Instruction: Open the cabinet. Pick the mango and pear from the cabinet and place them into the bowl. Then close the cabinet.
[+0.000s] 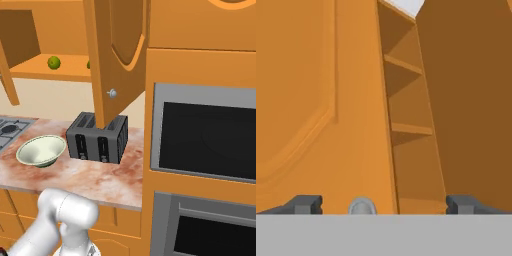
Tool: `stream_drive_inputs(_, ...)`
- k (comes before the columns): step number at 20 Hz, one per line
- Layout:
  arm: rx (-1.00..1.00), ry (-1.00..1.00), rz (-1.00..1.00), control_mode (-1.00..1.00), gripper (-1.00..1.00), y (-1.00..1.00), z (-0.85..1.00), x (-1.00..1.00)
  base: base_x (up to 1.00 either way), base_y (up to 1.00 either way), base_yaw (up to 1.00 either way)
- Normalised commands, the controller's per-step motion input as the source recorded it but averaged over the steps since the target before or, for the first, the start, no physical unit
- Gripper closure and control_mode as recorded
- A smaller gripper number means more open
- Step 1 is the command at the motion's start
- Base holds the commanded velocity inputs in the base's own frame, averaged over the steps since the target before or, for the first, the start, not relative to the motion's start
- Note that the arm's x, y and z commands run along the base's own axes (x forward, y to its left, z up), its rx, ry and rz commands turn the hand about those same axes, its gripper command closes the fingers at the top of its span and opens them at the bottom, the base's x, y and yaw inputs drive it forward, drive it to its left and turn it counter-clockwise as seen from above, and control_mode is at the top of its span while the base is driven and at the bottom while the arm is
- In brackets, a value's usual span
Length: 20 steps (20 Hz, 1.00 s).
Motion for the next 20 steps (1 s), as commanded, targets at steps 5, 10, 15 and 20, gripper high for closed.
stream_drive_inputs(5,0.28,0.2,0.0,-1.0,-1.0,-0.79,0.04,-0.62,0.0,0.0,0.0)
stream_drive_inputs(10,0.29,0.06,0.09,-1.0,-1.0,-0.98,0.07,-0.15,0.0,0.0,0.0)
stream_drive_inputs(15,0.16,-0.03,0.24,-1.0,-1.0,-0.77,-0.02,0.0,0.0,0.0,0.0)
stream_drive_inputs(20,0.09,0.0,0.22,-1.0,-1.0,-0.53,-0.08,0.18,0.0,0.0,0.0)
